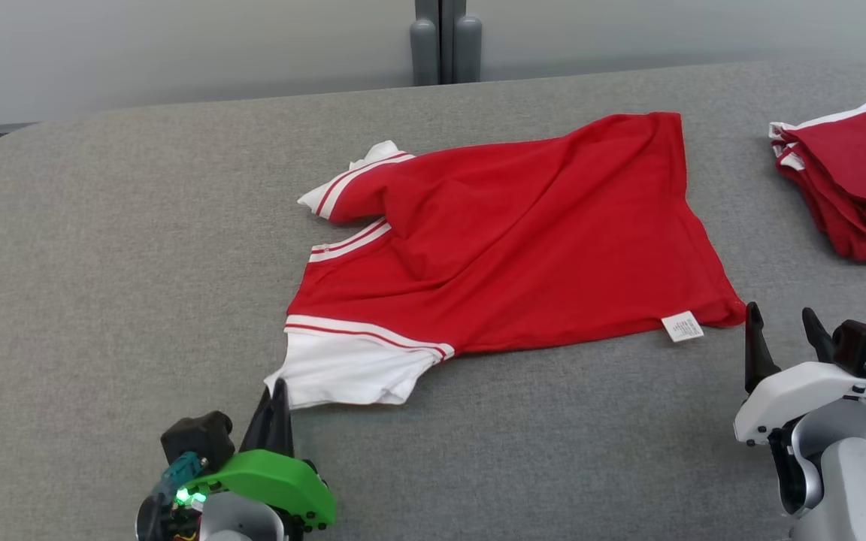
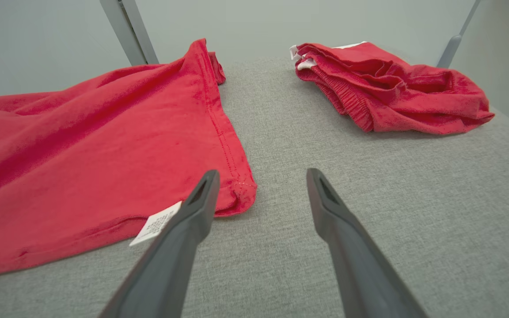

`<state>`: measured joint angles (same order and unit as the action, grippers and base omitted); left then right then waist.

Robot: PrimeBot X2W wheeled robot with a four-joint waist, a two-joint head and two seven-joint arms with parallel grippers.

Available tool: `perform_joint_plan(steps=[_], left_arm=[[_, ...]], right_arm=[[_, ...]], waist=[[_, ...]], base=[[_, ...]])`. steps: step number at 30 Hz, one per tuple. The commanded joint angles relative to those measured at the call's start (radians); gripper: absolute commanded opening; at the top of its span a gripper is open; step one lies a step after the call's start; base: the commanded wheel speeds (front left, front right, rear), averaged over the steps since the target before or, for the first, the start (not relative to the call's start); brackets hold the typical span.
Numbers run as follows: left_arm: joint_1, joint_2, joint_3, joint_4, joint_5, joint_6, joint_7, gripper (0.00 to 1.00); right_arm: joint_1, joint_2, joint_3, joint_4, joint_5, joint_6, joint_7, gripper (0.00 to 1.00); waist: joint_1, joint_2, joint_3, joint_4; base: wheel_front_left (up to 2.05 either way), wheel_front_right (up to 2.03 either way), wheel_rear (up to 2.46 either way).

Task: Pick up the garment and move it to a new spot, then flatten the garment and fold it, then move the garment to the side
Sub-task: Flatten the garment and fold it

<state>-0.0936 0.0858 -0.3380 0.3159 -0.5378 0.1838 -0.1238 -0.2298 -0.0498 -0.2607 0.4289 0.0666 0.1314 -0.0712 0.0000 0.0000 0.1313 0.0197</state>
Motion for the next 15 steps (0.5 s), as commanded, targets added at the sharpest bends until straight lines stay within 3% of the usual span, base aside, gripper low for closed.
perform_joint_plan(steps=[1, 15], left_arm=[[0.007, 0.015, 0.012, -0.027, -0.004, 0.013, -0.007, 0.0], [0.084, 0.047, 0.038, -0.152, -0.019, 0.057, 0.016, 0.0]], right_arm=[[-0.01, -0.001, -0.002, 0.016, 0.003, -0.002, 0.004, 1.0], [-0.052, -0.002, 0.076, 0.181, 0.034, -0.002, 0.028, 1.0]], waist=[[0.0, 0.0, 0.005, 0.024], [0.0, 0.0, 0.013, 0.048]], base=[[0.0, 0.0, 0.0], [0.0, 0.0, 0.0]])
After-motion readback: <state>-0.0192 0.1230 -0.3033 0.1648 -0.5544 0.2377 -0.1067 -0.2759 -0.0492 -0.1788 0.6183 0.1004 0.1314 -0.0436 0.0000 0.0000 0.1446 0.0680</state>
